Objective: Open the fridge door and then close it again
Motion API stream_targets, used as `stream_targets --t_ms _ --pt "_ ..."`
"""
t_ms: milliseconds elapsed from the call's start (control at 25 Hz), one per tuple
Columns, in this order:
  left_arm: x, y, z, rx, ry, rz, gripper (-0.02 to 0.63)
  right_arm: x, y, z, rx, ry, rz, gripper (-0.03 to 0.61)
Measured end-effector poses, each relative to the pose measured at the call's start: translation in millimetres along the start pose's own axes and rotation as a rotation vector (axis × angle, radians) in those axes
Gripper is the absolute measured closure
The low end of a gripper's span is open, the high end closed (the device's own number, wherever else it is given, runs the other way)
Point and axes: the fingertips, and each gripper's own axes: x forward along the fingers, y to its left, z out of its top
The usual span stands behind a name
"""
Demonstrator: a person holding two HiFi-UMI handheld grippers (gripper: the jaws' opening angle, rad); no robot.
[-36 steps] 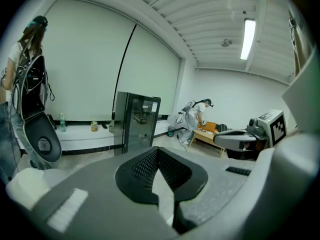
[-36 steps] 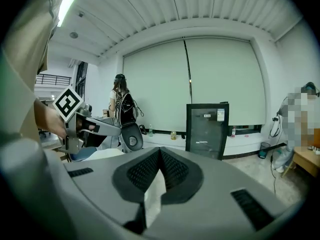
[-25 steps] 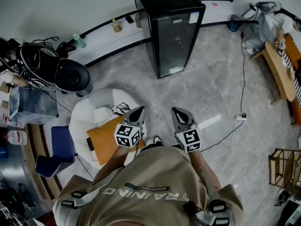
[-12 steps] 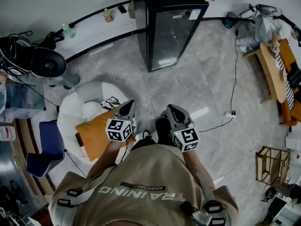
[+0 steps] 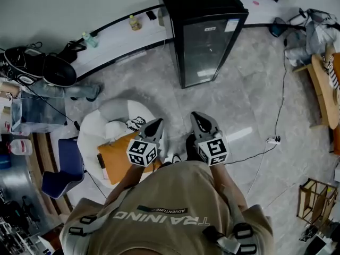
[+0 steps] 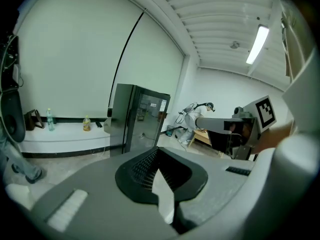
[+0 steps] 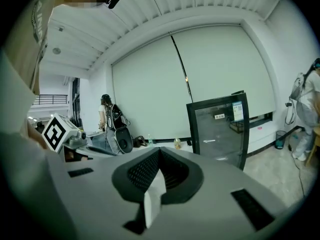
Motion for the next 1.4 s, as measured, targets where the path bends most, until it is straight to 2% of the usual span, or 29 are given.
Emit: stream_targets --t_ms 160,320,560,760,920,1080,1400 --pt "33.7 10.9 34.6 0.04 -0.011 0.021 0.612 26.2 -35.3 19.4 -0.03 -0.033 0.019 0.583" --pt "69.0 19.5 67.4 0.057 -0.024 0.047 0.612 46.4 -72.3 32.5 -0.108 -0.035 0.031 0.583" --pt "114.5 23.0 88.1 0.068 -0.022 0.08 0.612 63.6 -121.9 45.4 -0.042 -0.07 0.05 0.583" --pt "145.5 24.1 97.8 0.064 -0.037 0.109 0.612 73.5 -157.9 45.3 -0.049 -0.068 0.065 0.583" --pt "149.7 26.5 94.7 0.061 -0.009 0.116 0.614 78.4 -163.8 46.7 -0.04 -0.077 0.065 0.583" --pt "151.3 27.1 88.7 0.119 0.029 0.125 0.612 82.6 -159.2 37.7 -0.023 -0.063 0.083 0.583" --pt "172.9 51.0 90.2 0.05 0.026 0.105 0.612 109.8 -165.7 31.9 -0.033 -0.001 0.084 0.583"
